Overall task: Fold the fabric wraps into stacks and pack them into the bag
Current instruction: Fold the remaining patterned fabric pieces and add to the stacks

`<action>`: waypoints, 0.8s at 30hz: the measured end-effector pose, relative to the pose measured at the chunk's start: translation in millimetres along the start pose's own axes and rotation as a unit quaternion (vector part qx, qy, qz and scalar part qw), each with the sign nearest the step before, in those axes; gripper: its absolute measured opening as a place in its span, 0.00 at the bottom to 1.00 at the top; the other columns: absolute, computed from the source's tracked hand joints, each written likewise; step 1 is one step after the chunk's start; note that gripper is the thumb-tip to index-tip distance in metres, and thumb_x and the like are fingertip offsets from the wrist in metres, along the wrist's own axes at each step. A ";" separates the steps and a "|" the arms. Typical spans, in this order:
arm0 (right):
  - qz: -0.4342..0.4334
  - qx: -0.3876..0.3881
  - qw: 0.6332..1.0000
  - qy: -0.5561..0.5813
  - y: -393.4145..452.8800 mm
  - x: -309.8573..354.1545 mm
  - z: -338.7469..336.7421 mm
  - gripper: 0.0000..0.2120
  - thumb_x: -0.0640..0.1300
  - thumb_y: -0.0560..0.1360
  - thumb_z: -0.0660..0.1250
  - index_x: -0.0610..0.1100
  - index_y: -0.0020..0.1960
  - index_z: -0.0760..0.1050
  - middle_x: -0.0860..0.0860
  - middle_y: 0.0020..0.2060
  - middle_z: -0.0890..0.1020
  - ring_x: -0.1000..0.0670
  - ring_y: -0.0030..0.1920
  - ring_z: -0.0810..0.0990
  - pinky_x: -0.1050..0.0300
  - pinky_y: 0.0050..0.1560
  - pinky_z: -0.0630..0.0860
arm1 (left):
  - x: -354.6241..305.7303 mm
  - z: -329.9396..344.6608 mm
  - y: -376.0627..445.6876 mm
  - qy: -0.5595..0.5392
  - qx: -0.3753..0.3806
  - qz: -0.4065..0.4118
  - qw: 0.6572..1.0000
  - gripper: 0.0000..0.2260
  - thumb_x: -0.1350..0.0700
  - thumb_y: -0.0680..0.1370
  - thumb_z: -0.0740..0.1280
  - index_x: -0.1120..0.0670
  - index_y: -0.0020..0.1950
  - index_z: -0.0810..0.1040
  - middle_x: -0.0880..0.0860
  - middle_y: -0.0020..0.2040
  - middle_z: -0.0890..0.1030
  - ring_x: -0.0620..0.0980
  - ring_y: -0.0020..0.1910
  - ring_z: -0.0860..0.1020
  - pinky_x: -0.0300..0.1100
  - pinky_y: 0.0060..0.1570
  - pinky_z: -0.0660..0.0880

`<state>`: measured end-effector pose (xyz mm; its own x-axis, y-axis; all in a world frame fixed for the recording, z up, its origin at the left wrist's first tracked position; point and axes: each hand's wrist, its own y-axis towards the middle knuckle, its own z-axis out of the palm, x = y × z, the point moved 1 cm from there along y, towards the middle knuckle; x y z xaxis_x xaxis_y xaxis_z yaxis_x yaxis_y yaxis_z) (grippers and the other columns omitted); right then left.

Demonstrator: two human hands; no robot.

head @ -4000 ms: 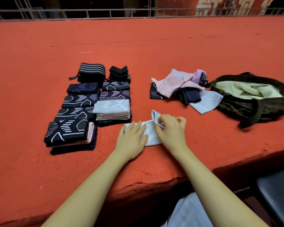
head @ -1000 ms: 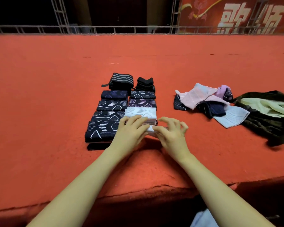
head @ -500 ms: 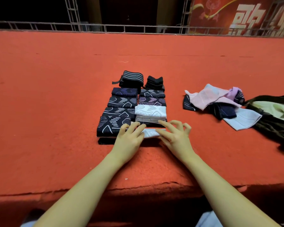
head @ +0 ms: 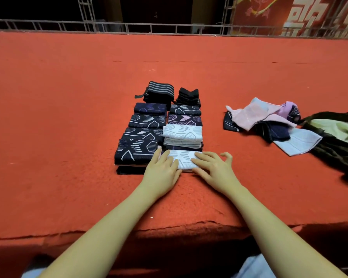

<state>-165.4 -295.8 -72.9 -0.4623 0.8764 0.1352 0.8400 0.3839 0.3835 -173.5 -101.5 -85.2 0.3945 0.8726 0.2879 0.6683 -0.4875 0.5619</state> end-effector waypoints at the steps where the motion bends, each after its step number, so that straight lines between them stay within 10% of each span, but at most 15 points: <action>1: 0.010 0.020 1.000 -0.009 1.3 1.1 1.4 0.27 0.64 0.74 0.46 0.58 0.63 0.76 0.58 0.66 0.75 0.53 0.65 0.73 0.51 0.57 0.51 | -0.1 0.0 1.2 0.005 0.002 -0.007 1.000 0.17 0.49 0.75 0.57 0.57 0.41 0.82 0.54 0.38 0.82 0.57 0.52 0.81 0.55 0.63 0.63; 4: 0.035 0.097 0.993 -0.054 4.8 1.3 4.3 0.33 0.65 0.73 0.35 0.61 0.73 0.61 0.60 0.75 0.58 0.55 0.74 0.56 0.47 0.66 0.47 | -1.3 0.4 5.9 0.014 0.019 -0.029 0.999 0.18 0.50 0.75 0.57 0.57 0.39 0.83 0.54 0.36 0.83 0.58 0.52 0.81 0.55 0.63 0.62; 8: 0.041 0.142 0.986 -0.072 8.4 0.2 0.7 0.21 0.59 0.82 0.47 0.62 0.74 0.57 0.61 0.76 0.54 0.54 0.75 0.52 0.42 0.70 0.48 | -6.9 0.1 7.7 0.006 0.041 -0.063 0.997 0.20 0.49 0.75 0.57 0.59 0.38 0.83 0.56 0.35 0.82 0.59 0.52 0.81 0.57 0.62 0.63; 16: 0.113 -0.010 0.988 0.104 10.9 -9.8 -1.8 0.19 0.56 0.78 0.55 0.57 0.66 0.72 0.59 0.66 0.72 0.52 0.65 0.66 0.60 0.50 0.48 | -20.5 -8.9 33.5 -0.056 0.029 -0.097 0.993 0.21 0.48 0.73 0.54 0.57 0.51 0.82 0.53 0.47 0.83 0.55 0.49 0.81 0.52 0.56 0.64; 24: 0.189 -0.041 0.973 0.129 1.5 -73.4 -9.1 0.15 0.44 0.78 0.62 0.50 0.65 0.74 0.53 0.61 0.75 0.49 0.63 0.68 0.60 0.51 0.52 | -62.7 -1.3 96.6 -0.130 0.015 -0.049 0.990 0.19 0.50 0.70 0.55 0.54 0.48 0.83 0.51 0.46 0.84 0.51 0.44 0.82 0.44 0.48 0.69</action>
<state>-132.8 -362.2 -74.0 -0.1897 0.8444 0.5009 0.9431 0.0147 0.3323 -134.5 -203.3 -47.9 0.4729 0.8809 0.0214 0.7284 -0.4045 0.5529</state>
